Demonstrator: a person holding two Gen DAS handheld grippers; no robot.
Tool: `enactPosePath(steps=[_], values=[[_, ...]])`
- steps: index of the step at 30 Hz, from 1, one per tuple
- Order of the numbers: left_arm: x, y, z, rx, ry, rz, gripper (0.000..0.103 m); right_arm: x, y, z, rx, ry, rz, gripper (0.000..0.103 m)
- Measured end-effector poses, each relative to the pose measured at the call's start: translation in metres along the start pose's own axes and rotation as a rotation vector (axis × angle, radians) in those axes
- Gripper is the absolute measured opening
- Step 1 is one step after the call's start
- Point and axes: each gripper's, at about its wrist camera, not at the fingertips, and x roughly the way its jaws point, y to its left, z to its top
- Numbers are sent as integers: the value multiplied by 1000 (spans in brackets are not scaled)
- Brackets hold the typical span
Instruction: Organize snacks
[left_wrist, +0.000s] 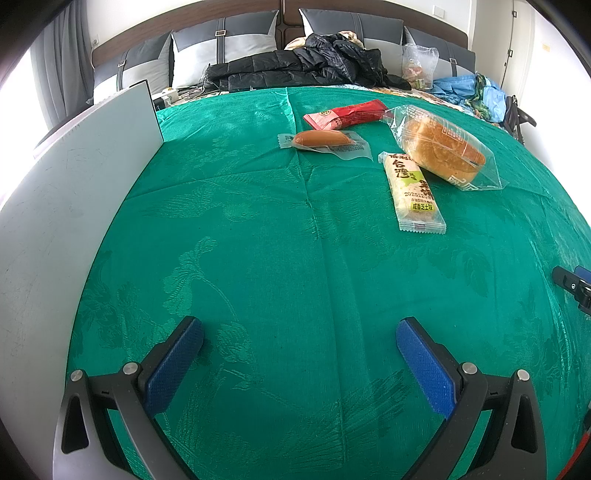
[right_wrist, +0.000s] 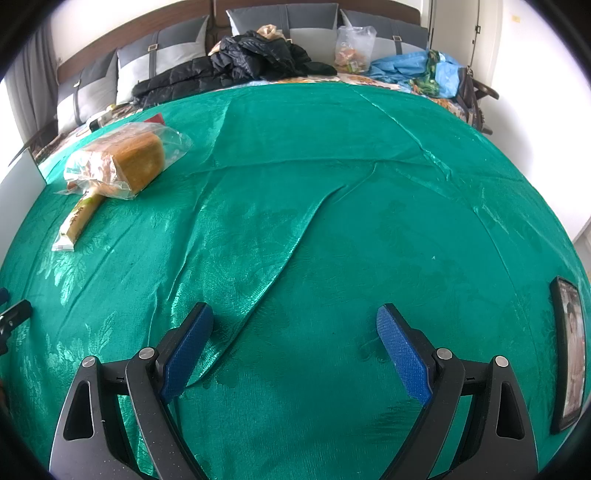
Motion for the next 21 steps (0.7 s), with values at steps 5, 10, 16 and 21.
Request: enactPosePath(steps=[5,10,16,21], values=[[0,0,0,0,0,0,103,0,0,0,0,0,0,92],[1,-1,0,0,0,0,103,0,0,0,0,0,0,92],[0,0,0,0,0,0,103,0,0,0,1,0,-3,93],[0,0,0,0,0,0,103,1,2,1,19,3,-16,94]])
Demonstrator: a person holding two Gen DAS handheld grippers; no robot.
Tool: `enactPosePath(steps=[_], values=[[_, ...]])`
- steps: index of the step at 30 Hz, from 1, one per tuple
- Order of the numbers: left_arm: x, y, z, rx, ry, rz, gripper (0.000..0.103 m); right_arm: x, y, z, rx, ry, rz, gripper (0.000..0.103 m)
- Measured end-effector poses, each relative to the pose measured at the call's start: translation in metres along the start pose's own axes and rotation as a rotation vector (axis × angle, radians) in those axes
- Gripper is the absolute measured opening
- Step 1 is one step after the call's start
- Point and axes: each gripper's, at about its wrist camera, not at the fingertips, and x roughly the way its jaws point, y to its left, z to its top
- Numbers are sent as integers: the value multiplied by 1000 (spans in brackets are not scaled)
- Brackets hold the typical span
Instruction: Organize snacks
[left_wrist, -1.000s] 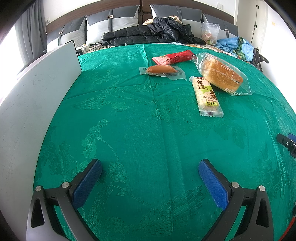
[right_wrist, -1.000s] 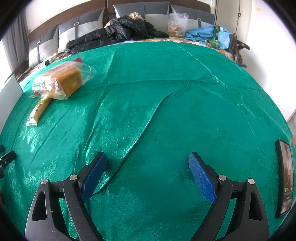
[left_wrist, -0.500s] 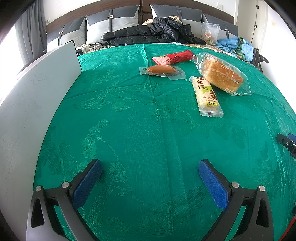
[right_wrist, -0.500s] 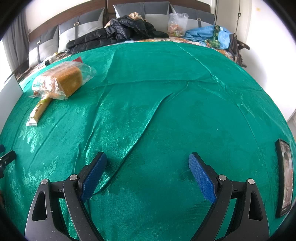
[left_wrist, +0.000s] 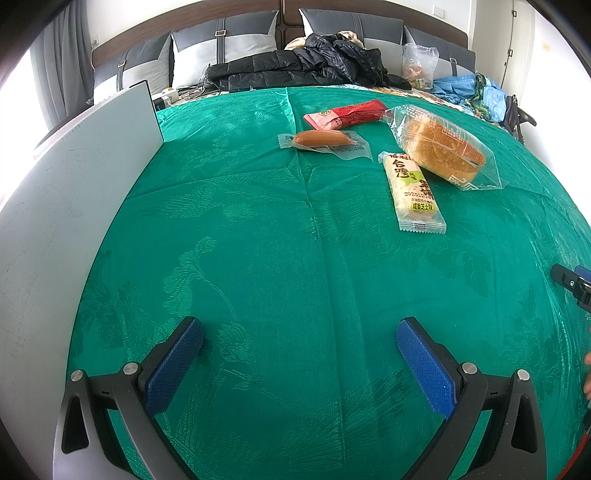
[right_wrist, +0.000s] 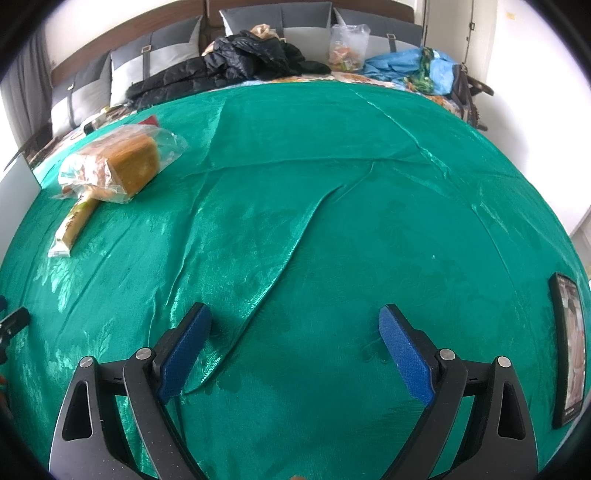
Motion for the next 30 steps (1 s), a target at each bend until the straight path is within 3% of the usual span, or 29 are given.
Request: enactPosePath(steps=[24,30], values=[[2,0,3,7,2,-3,103,-1,0,0,1,0,3,94],[-1,3,5,42,47,-30,103,0,0,0,1,0,3,94]])
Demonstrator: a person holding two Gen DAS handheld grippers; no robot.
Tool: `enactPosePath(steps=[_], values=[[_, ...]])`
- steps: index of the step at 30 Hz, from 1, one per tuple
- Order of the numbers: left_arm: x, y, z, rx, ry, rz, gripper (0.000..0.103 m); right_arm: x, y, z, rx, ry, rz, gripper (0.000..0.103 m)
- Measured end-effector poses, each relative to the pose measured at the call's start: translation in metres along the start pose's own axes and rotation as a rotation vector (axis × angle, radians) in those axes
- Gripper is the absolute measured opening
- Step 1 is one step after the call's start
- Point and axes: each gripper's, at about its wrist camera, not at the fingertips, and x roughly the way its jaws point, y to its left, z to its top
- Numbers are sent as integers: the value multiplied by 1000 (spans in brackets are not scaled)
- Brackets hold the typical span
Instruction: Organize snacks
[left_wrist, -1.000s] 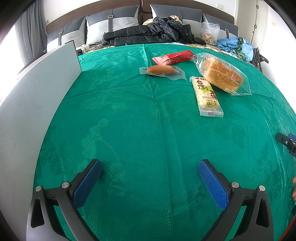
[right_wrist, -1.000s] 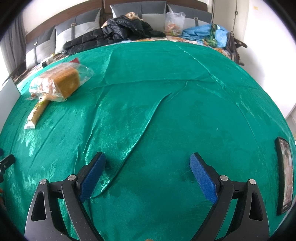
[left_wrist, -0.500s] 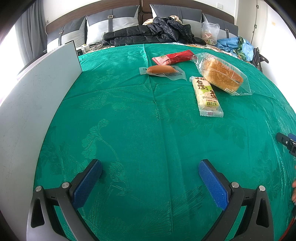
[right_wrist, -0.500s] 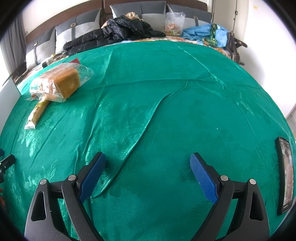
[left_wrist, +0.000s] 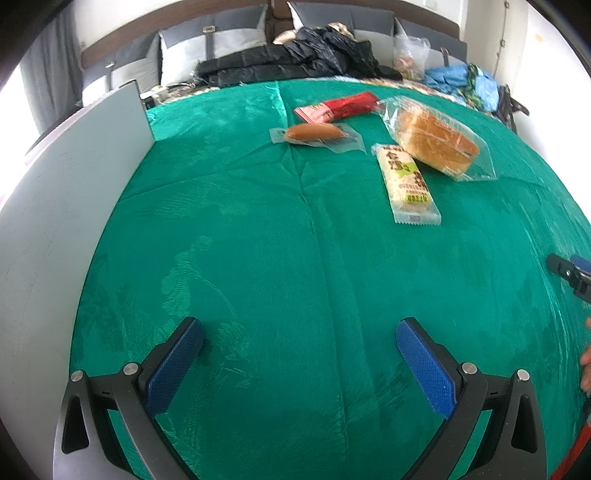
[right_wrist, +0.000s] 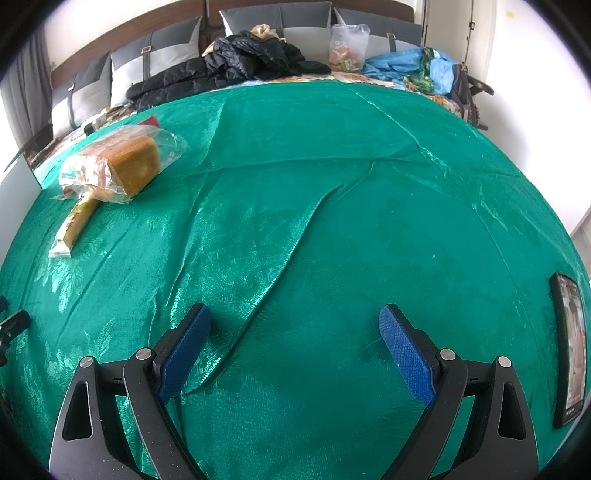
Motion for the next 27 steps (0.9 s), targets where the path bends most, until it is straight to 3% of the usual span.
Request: enactPosePath(steps=[5,11,20,24,27], values=[[-5,10,5,-20,44,-57,103,0,0,0,0,0,0,94],[-14,18,30,-81,7,-135,103,0,0,0,0,0,0,94],[8,-22,87,45,7,-166,102,0,0,0,0,0,0,94],[32,-51,107,115,57,-198,102,0,0,0,0,0,0,94],[47,-76,113,198,68,-152,98,0,0,0,0,0,0,94]])
